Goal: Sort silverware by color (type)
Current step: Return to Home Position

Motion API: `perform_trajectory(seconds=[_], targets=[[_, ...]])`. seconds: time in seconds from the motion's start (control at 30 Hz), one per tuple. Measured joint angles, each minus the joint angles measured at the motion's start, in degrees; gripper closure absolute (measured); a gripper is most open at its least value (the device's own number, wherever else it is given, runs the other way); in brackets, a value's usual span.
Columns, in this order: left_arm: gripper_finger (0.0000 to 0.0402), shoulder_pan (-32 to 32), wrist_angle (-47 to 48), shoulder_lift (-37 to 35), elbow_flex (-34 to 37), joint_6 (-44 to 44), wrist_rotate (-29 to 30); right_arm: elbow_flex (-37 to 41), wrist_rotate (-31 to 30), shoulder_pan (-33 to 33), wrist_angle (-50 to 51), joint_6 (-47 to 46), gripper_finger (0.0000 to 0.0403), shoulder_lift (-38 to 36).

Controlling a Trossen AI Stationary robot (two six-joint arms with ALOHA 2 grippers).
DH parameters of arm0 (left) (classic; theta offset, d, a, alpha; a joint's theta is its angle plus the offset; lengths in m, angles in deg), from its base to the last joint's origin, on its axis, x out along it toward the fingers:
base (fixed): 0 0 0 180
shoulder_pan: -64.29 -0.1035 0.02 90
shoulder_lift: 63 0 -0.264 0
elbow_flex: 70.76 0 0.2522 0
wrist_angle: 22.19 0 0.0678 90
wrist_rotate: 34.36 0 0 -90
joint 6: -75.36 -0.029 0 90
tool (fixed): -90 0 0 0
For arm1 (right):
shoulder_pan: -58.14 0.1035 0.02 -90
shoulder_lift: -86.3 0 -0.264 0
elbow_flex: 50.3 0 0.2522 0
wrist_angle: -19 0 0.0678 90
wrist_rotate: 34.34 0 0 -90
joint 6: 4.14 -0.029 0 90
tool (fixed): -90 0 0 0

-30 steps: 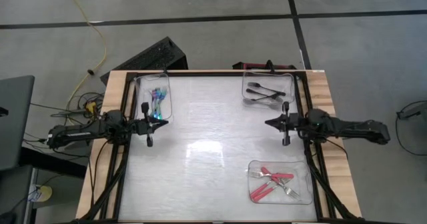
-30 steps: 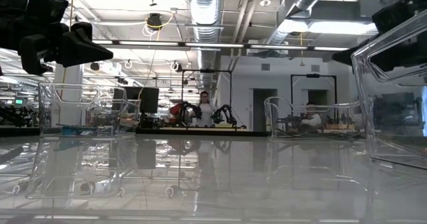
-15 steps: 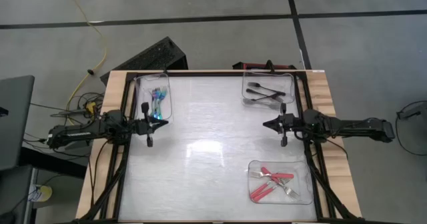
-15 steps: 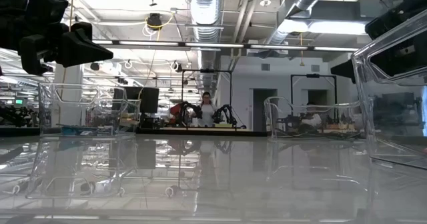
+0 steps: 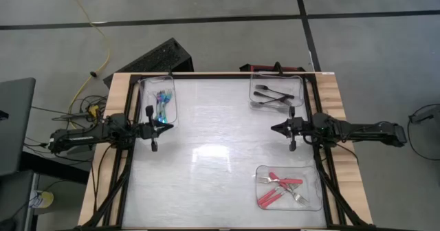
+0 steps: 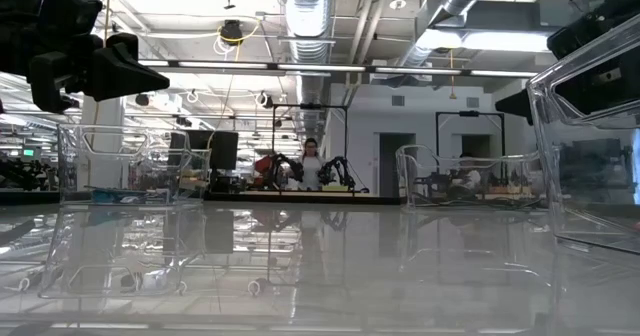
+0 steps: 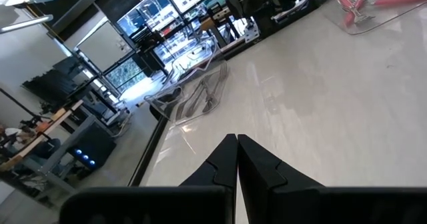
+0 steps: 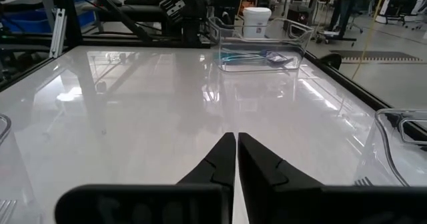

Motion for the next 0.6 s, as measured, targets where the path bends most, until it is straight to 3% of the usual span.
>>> perform_trajectory(seconds=[0.3, 0.6], targets=[[0.0402, 0.0, 0.8, 0.0, 0.0, -9.6, -4.9, 0.0, 0.0, 0.0, 0.0, 0.0, 0.0359, 0.0], [0.0402, 0.0, 0.9, 0.0, 0.0, -13.1, -5.0, 0.0, -0.1, 0.0, 0.0, 0.0, 0.0359, 0.0]])
